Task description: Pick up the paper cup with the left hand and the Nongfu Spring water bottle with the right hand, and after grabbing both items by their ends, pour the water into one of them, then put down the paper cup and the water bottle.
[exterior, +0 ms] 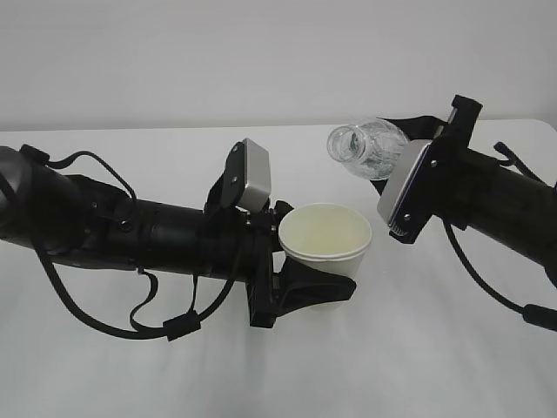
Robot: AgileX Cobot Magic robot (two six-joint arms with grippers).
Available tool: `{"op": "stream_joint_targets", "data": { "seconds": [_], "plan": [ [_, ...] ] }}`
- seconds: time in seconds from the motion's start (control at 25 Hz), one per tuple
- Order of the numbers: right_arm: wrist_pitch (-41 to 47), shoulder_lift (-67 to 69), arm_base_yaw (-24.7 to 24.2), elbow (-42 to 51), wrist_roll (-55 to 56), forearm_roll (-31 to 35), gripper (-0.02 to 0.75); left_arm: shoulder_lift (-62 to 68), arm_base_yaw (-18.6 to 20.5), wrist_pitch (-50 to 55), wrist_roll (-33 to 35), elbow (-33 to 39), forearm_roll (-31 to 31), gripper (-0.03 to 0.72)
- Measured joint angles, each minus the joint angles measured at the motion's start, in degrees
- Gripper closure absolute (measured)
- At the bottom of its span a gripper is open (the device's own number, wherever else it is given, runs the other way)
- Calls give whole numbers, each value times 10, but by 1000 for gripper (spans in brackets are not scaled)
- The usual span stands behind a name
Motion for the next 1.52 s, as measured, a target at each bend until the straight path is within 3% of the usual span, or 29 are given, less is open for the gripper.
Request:
{"op": "stream_joint_targets", "data": {
  "seconds": [0.64, 1.0, 1.52],
  "plan": [
    [0, 0, 0, 0, -36, 2, 318, 0, 0, 26, 0, 0, -28, 197],
    [0, 0, 0, 0, -81, 55, 318, 0, 0, 30, 0, 0, -29, 197],
    [0, 0, 0, 0, -113, 61, 318, 0, 0, 30, 0, 0, -30, 197]
  ]
}}
